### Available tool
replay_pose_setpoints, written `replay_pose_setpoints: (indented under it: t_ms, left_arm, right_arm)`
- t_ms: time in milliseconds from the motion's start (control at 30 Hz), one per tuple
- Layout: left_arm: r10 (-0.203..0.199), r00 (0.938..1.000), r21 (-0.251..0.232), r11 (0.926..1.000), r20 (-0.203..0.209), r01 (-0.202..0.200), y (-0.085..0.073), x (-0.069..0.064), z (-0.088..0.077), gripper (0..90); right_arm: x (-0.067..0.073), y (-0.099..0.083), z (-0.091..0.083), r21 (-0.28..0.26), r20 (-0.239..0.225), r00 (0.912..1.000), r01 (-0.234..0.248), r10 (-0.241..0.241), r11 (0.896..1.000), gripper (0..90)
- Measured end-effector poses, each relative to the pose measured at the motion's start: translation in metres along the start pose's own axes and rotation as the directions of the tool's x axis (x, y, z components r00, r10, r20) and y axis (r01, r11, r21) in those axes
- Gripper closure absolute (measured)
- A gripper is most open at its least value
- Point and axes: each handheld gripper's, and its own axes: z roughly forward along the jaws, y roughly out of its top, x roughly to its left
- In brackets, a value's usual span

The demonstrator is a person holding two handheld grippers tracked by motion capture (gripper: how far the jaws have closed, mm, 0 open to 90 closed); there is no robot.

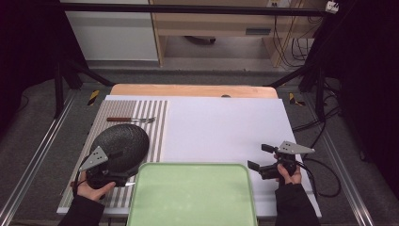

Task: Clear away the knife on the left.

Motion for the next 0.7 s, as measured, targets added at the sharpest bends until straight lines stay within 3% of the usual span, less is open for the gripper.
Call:
replay_pose_setpoints:
  t_ms: [700]
  left_arm:
    - [0.025, 0.9995, 0.049, 0.9985, -0.018, -0.024, 0.011, 0.001, -0.01, 3.8]
  right_arm:
    - [0.0, 0.0, 0.001, 0.009, 0.007, 1.0, 0.003, -0.003, 1.0, 0.4]
